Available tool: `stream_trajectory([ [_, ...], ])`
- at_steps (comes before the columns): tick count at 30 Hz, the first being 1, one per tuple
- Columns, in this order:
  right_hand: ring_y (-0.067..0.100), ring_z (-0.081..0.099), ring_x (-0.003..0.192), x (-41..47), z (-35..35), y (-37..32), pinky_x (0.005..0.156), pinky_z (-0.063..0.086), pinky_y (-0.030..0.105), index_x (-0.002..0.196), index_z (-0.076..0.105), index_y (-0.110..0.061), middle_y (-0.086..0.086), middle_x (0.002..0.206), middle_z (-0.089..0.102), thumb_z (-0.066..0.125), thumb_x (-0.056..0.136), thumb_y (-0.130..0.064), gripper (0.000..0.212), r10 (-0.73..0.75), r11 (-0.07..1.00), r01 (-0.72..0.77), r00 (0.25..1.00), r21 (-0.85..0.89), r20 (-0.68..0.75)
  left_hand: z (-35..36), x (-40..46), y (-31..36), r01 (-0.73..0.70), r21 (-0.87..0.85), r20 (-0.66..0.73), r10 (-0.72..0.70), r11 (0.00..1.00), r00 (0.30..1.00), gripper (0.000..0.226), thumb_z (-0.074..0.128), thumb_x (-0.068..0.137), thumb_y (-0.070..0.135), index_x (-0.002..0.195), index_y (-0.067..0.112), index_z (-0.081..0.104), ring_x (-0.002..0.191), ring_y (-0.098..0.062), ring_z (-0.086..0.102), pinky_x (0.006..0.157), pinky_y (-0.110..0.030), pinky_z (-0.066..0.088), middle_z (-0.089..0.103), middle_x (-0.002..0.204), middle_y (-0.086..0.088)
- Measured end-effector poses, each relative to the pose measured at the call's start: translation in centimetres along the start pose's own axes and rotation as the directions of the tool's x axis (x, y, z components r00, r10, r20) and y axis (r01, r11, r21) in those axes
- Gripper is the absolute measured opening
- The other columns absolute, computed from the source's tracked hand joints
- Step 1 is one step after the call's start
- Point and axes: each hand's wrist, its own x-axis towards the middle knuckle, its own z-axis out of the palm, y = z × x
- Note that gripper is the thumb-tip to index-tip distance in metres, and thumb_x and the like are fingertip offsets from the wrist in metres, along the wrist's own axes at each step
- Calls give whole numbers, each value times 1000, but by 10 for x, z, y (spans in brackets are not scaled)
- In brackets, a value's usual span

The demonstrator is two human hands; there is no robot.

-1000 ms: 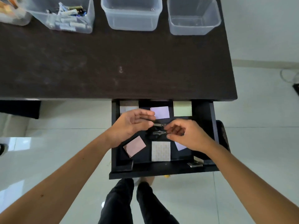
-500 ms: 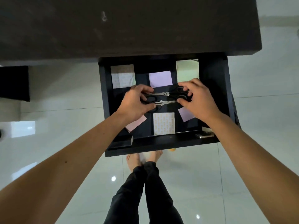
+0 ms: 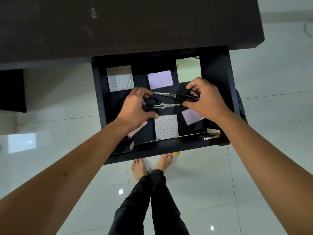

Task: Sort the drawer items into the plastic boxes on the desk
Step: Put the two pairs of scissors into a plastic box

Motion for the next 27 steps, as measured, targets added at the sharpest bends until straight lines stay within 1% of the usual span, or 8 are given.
stream_trajectory([
  [4, 6, 62, 99, -2, 3, 2, 81, 44, 6, 119, 65, -19, 0, 120, 61, 90, 78, -9, 49, -26, 999, 26, 1000, 41, 0, -1, 0, 1, 18, 12, 7, -19, 1000, 1000, 72, 100, 63, 24, 126, 20, 65, 87, 6, 47, 73, 2, 38, 48, 118, 7],
  [8, 6, 65, 94, -1, 0, -1, 84, 52, 16, 116, 70, -21, -4, 110, 65, 90, 79, -9, 44, -28, 996, 26, 999, 91, 26, -1, -2, 4, 18, 8, 13, -18, 1000, 1000, 64, 100, 62, 23, 116, 20, 65, 86, 7, 45, 72, 5, 35, 49, 113, 7],
  [12, 5, 69, 103, -3, -4, 0, 88, 52, 17, 116, 74, -26, -9, 108, 75, 87, 84, -13, 37, 1, 975, -20, 996, 220, 86, -2, -6, 7, 36, -27, 26, -35, 999, 999, 56, 98, 67, 21, 108, 27, 60, 87, 2, 51, 71, -6, 39, 60, 107, 6],
  [14, 7, 71, 105, -4, -6, 1, 94, 55, 24, 121, 73, -29, -9, 109, 75, 85, 87, -16, 38, 27, 960, -51, 996, 277, 90, -2, -8, 7, 60, -66, 28, -58, 996, 998, 52, 96, 72, 19, 107, 30, 59, 94, 2, 58, 75, -8, 41, 68, 105, 6],
  [17, 13, 75, 104, -5, -10, 0, 95, 61, 33, 128, 69, -26, -3, 110, 74, 81, 91, -8, 43, 66, 916, -95, 994, 390, 87, -4, -10, 8, 95, -124, 23, -93, 988, 995, 46, 92, 76, 15, 107, 31, 62, 89, 8, 64, 73, -3, 42, 72, 100, 10],
  [20, 23, 80, 96, -8, -16, -4, 85, 66, 38, 132, 64, -17, 9, 111, 73, 72, 95, 4, 43, 71, 823, -119, 992, 556, 107, -9, -11, 10, 101, -201, -26, -109, 974, 994, 35, 90, 81, 15, 107, 26, 69, 77, 16, 63, 74, -7, 47, 73, 99, 13],
  [23, 26, 81, 93, -11, -22, -7, 86, 66, 40, 130, 66, -17, 11, 112, 73, 69, 97, 6, 41, 68, 785, -116, 992, 608, 102, -15, -12, 9, 113, -342, -42, -135, 933, 990, 31, 87, 84, 12, 109, 23, 73, 96, -3, 73, 90, -16, 57, 76, 100, 7],
  [27, 26, 80, 98, -18, -30, -11, 90, 64, 38, 136, 66, -20, 7, 117, 73, 66, 100, 2, 43, 85, 753, -124, 992, 646, 92, -23, -15, 10, 132, -521, -1, -155, 843, 988, 38, 81, 88, 3, 119, 21, 72, 97, -15, 78, 95, -29, 61, 77, 107, -7],
])
